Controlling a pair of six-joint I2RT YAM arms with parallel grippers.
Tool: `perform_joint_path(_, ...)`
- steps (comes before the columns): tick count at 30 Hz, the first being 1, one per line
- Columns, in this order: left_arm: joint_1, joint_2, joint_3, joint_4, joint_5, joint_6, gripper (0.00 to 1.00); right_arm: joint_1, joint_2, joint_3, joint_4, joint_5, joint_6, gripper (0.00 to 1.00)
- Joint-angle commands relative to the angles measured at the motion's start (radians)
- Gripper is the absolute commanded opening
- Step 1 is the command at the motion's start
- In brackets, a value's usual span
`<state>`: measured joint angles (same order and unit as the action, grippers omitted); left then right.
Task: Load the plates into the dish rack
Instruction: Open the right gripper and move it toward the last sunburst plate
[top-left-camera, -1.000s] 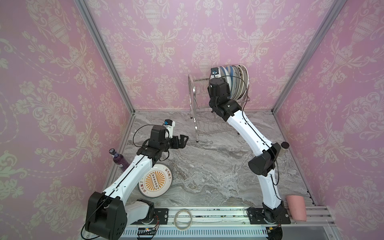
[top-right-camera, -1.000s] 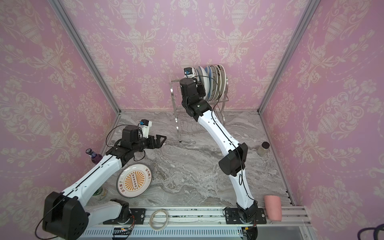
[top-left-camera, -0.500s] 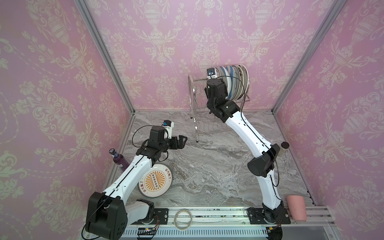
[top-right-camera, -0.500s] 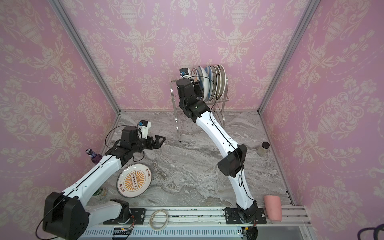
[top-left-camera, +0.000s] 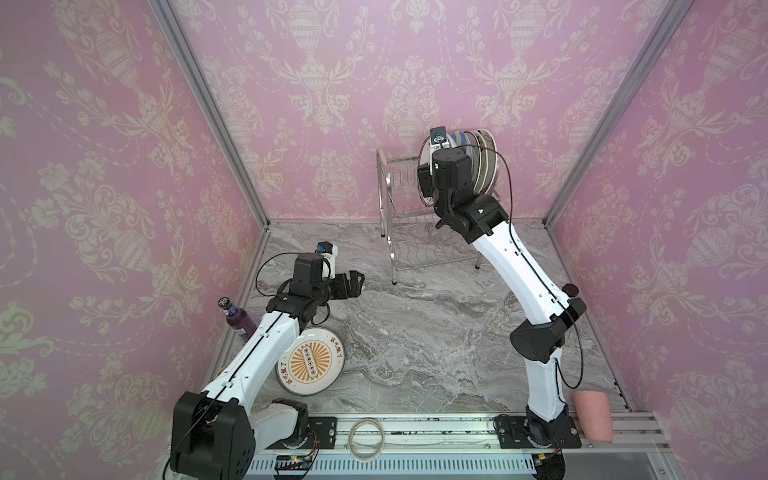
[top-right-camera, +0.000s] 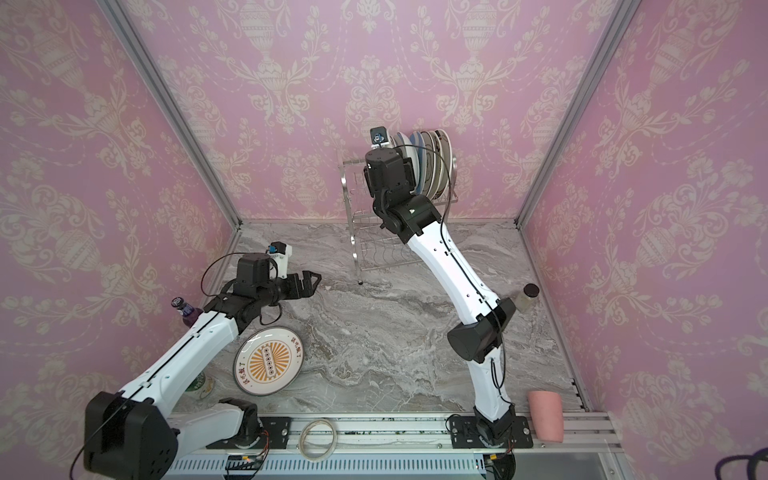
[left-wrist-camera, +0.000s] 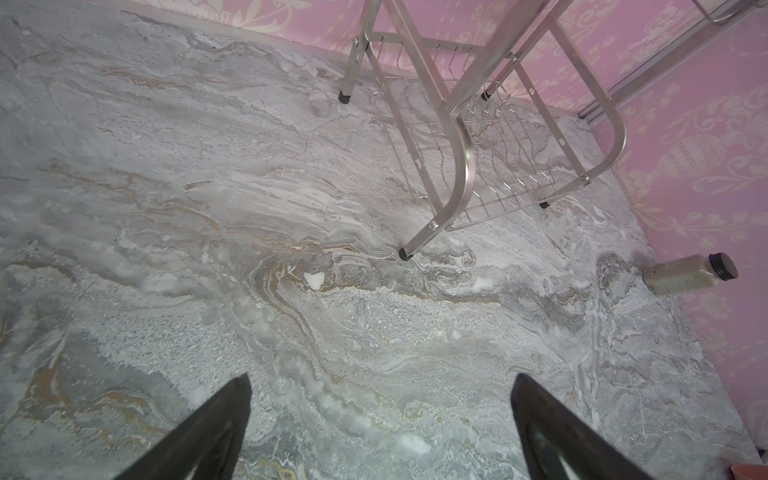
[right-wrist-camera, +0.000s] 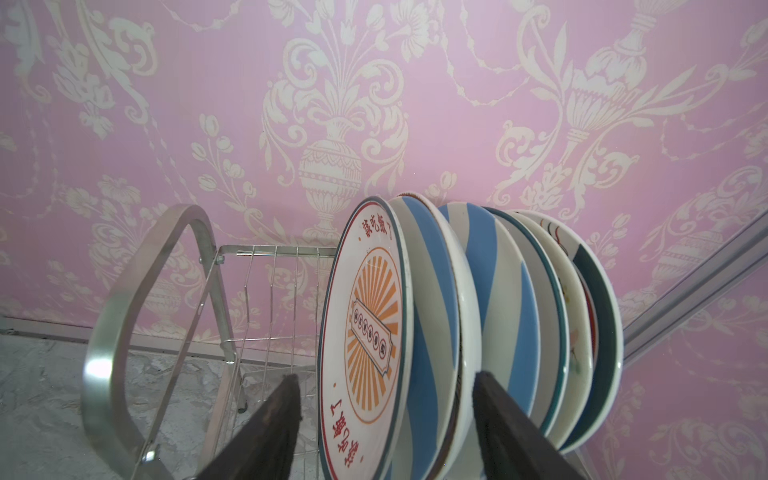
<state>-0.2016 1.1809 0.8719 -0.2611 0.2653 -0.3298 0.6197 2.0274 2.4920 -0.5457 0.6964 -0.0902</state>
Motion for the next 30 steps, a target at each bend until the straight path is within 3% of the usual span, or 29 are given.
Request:
perform_joint_path(1, 0.019, -0.034, 0.027, -0.063, -0.059, 0.018, 0.99, -0.012, -0.090, 0.011, -0.076, -0.062, 0.060, 0.70)
perform_joint_path(9, 0.042, -0.053, 0.060, -0.118, -0.103, 0.015, 0.99, -0.012, -0.320, -0.250, -0.077, -0.208, 0.106, 0.79)
perform_joint_path(17, 0.076, -0.091, 0.075, -0.236, -0.230, 0.008, 0.99, -0.014, -0.534, -0.648, -0.040, -0.690, 0.186, 0.82)
perform_joint_path(20, 0.082, -0.108, 0.070, -0.275, -0.274, -0.005, 0.99, 0.001, -0.550, -0.823, 0.041, -0.887, 0.249, 0.82)
perform_joint_path(24, 0.092, -0.170, 0.010, -0.268, -0.288, -0.054, 0.99, 0.145, -0.493, -0.951, 0.061, -0.831, 0.232, 0.80)
perform_joint_path(30, 0.131, -0.197, -0.018, -0.303, -0.264, -0.090, 0.99, 0.189, -0.396, -1.177, 0.321, -1.094, 0.395, 0.75)
